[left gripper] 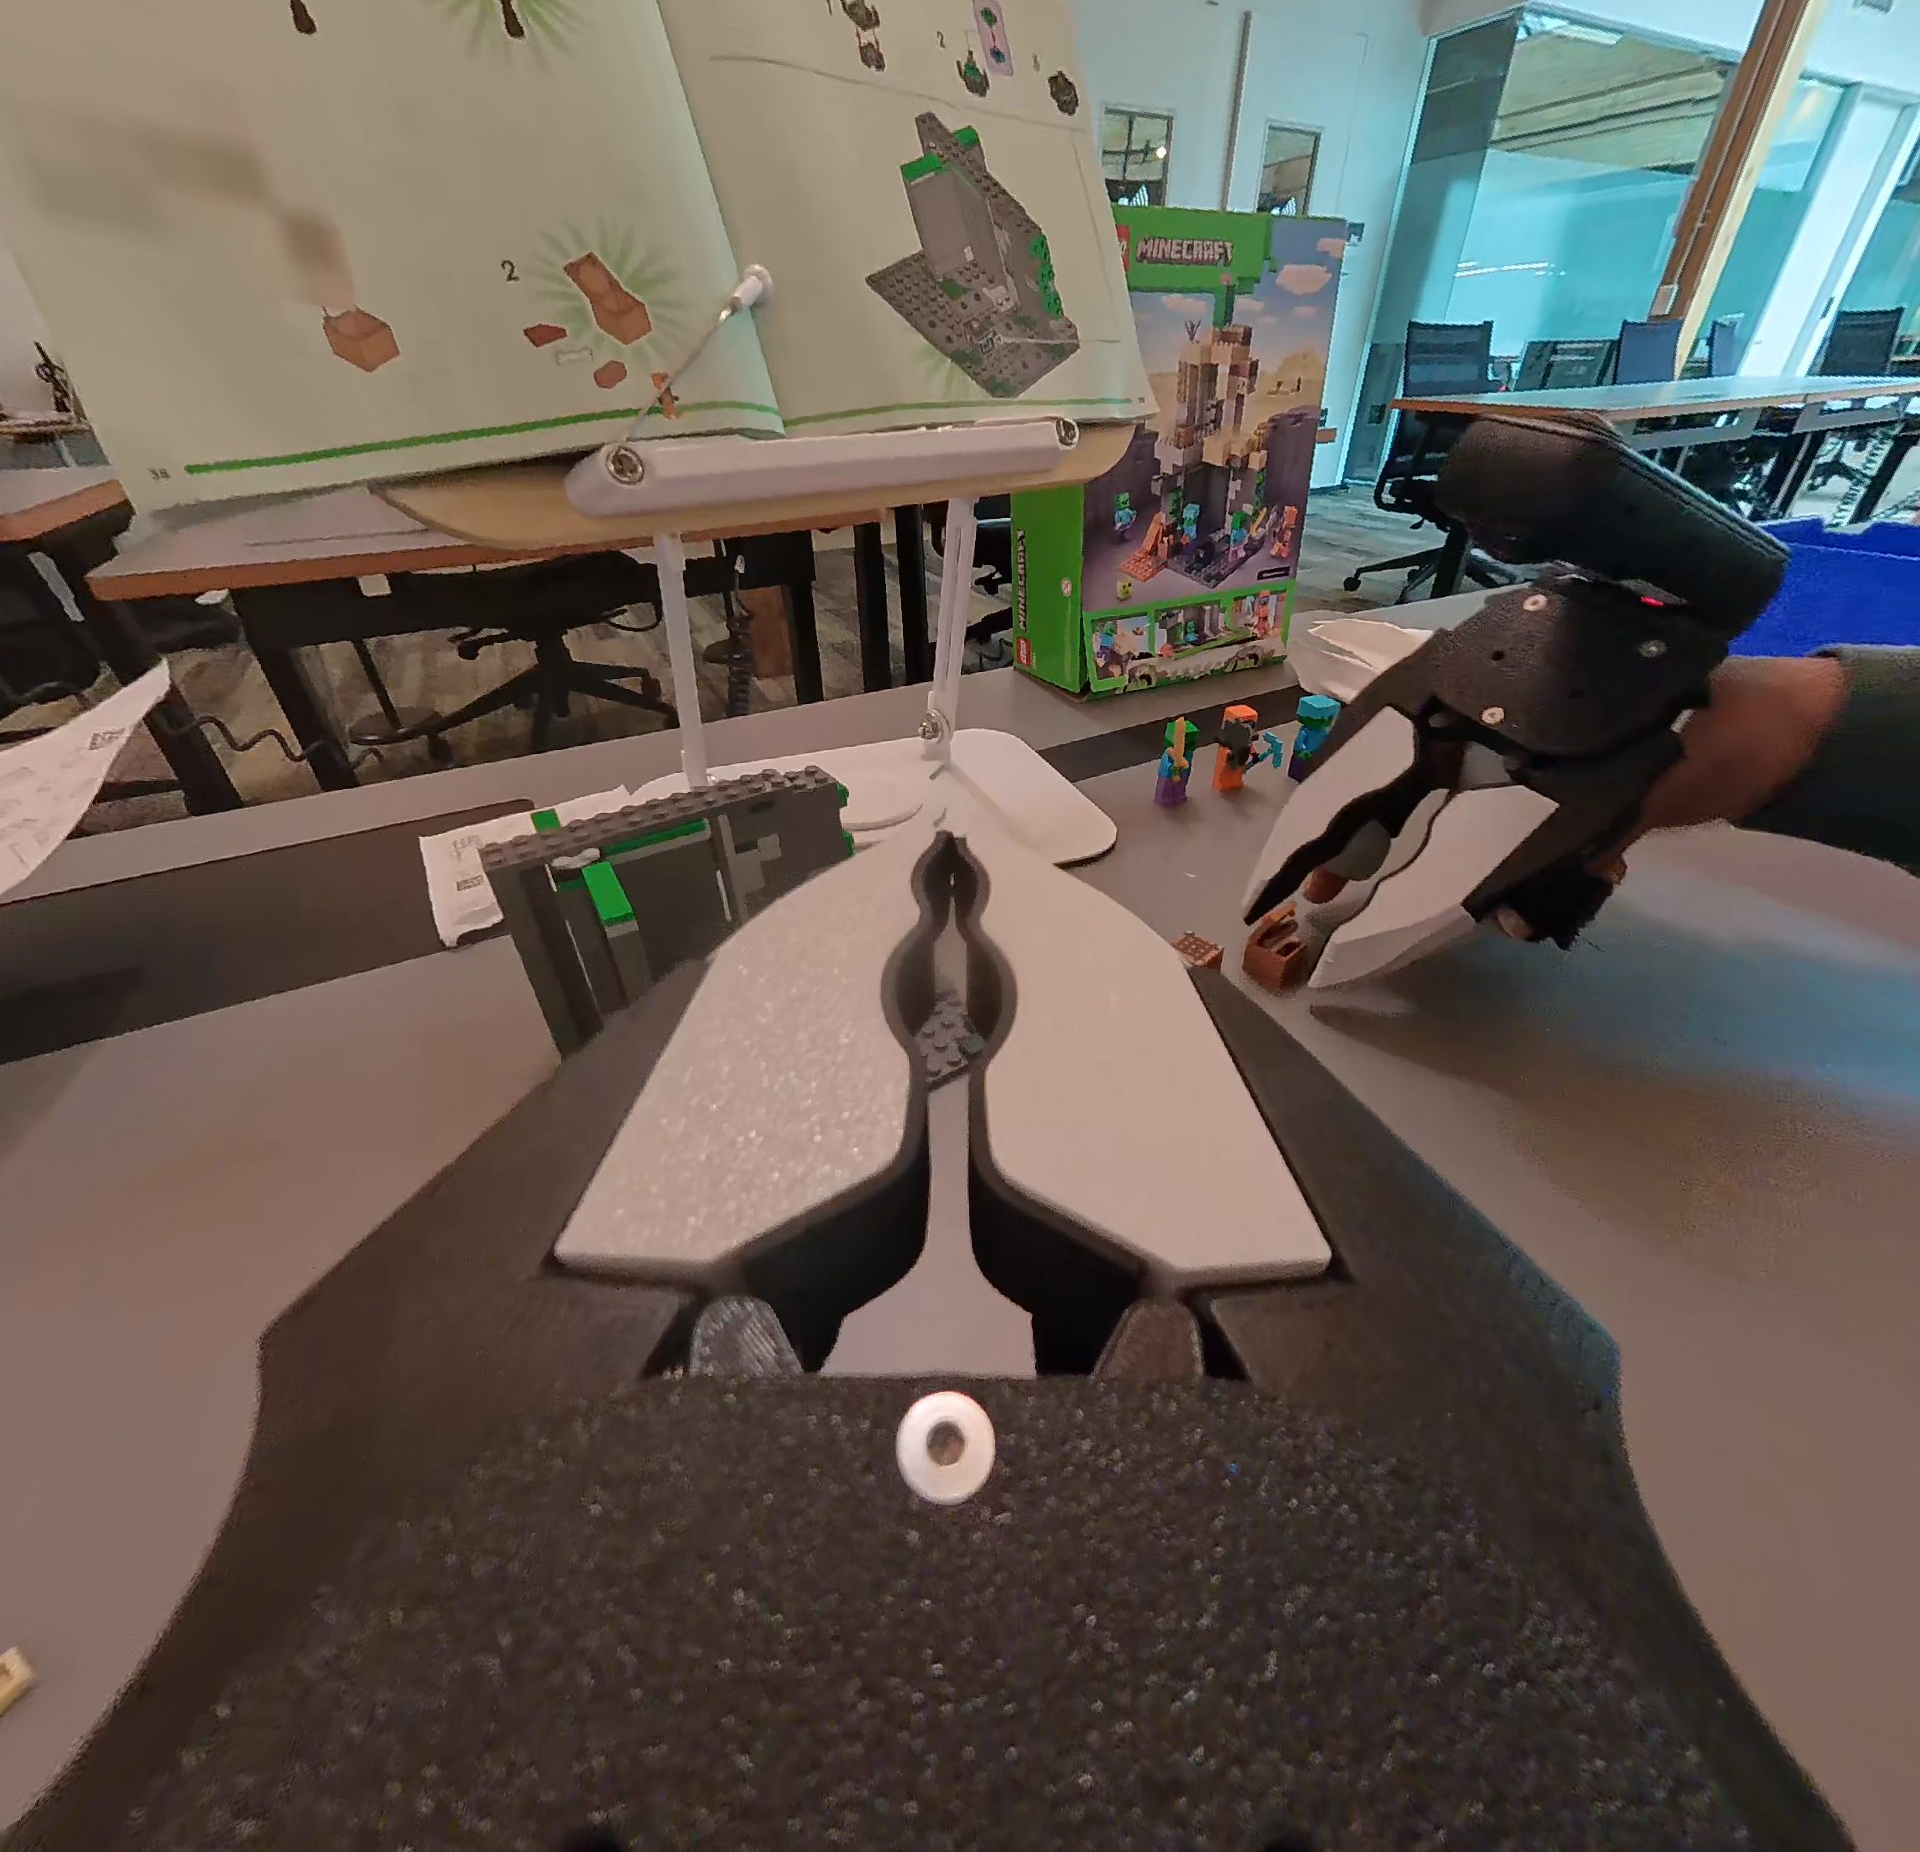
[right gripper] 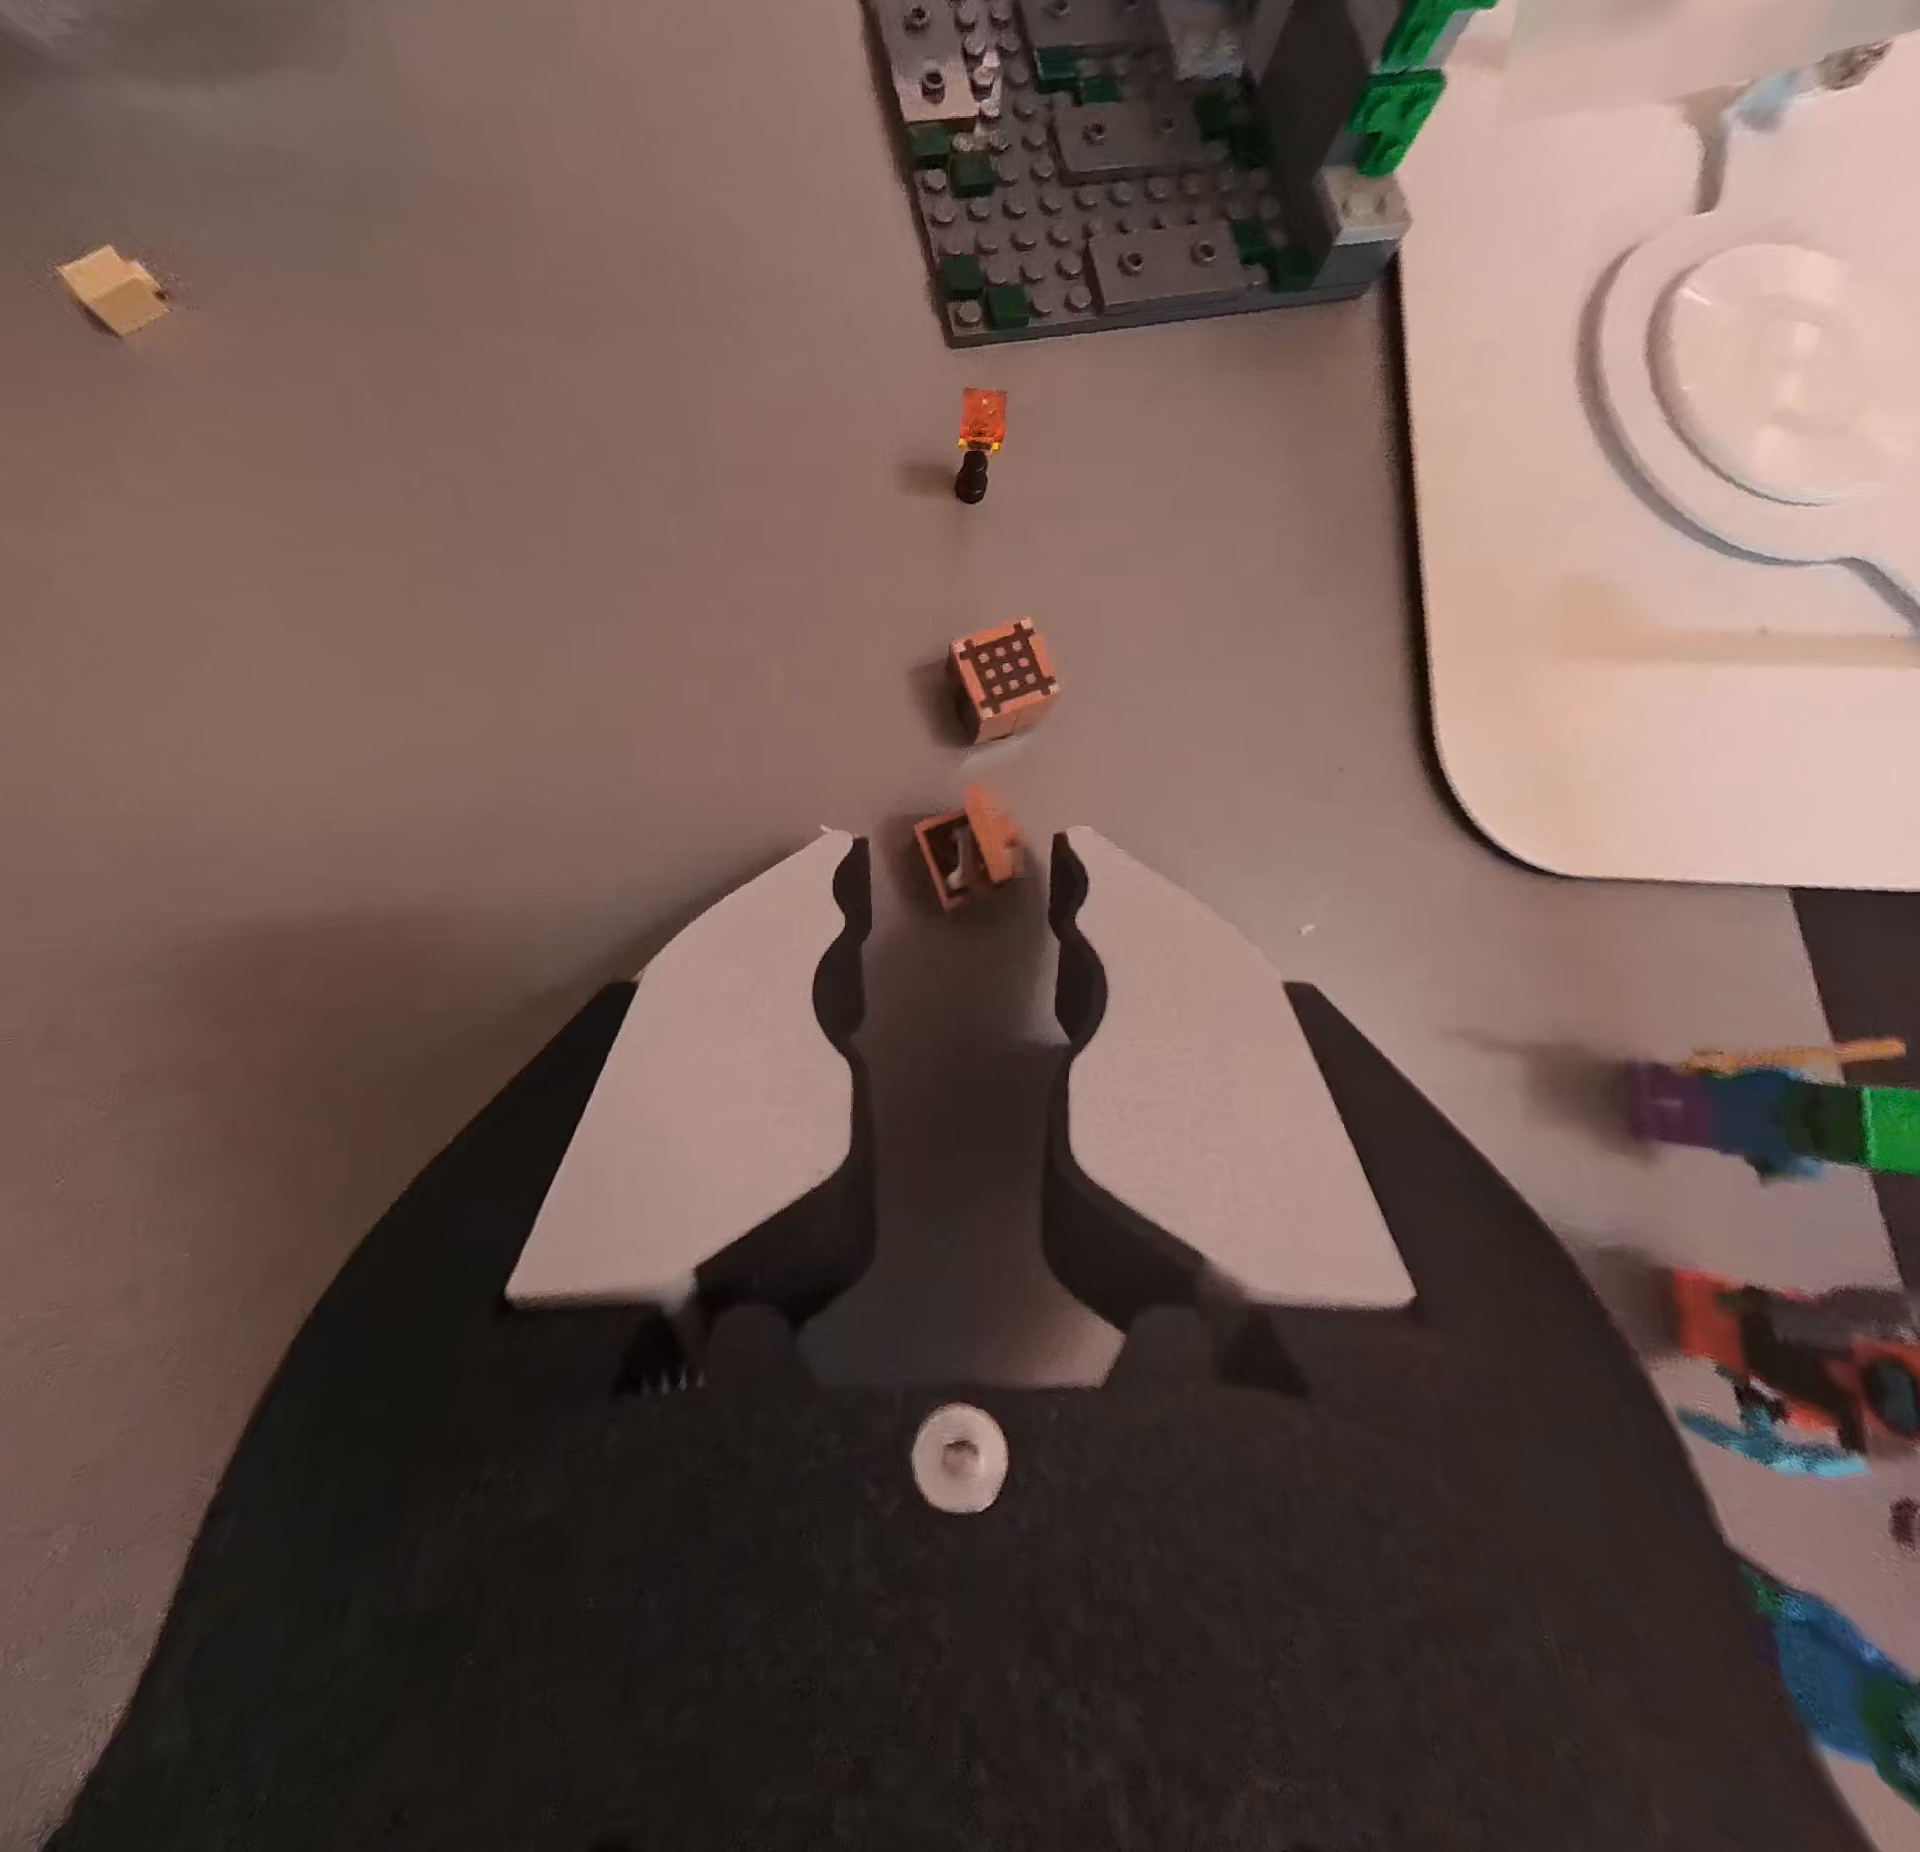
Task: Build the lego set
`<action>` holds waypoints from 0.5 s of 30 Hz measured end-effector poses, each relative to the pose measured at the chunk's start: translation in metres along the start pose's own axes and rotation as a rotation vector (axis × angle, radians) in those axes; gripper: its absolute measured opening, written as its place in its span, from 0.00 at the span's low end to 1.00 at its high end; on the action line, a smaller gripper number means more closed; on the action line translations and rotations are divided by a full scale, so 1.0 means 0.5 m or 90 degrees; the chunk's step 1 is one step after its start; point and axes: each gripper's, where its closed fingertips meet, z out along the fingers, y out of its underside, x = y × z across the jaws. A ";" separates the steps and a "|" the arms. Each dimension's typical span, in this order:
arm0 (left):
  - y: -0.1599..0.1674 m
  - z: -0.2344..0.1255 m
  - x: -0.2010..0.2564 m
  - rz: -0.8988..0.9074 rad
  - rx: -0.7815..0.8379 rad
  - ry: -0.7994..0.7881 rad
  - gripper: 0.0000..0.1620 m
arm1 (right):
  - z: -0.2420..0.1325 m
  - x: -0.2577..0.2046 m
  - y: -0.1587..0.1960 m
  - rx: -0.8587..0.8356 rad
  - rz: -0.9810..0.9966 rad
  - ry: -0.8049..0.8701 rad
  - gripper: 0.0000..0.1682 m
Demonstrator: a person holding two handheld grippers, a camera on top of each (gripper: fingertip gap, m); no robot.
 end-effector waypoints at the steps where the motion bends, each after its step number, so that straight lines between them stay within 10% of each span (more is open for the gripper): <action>1: 0.003 0.001 0.000 -0.003 -0.003 0.002 0.00 | 0.004 0.002 0.000 -0.005 -0.005 -0.007 0.18; 15: 0.012 0.006 0.003 -0.039 -0.015 0.019 0.00 | -0.147 0.110 0.123 -0.075 0.044 0.068 0.11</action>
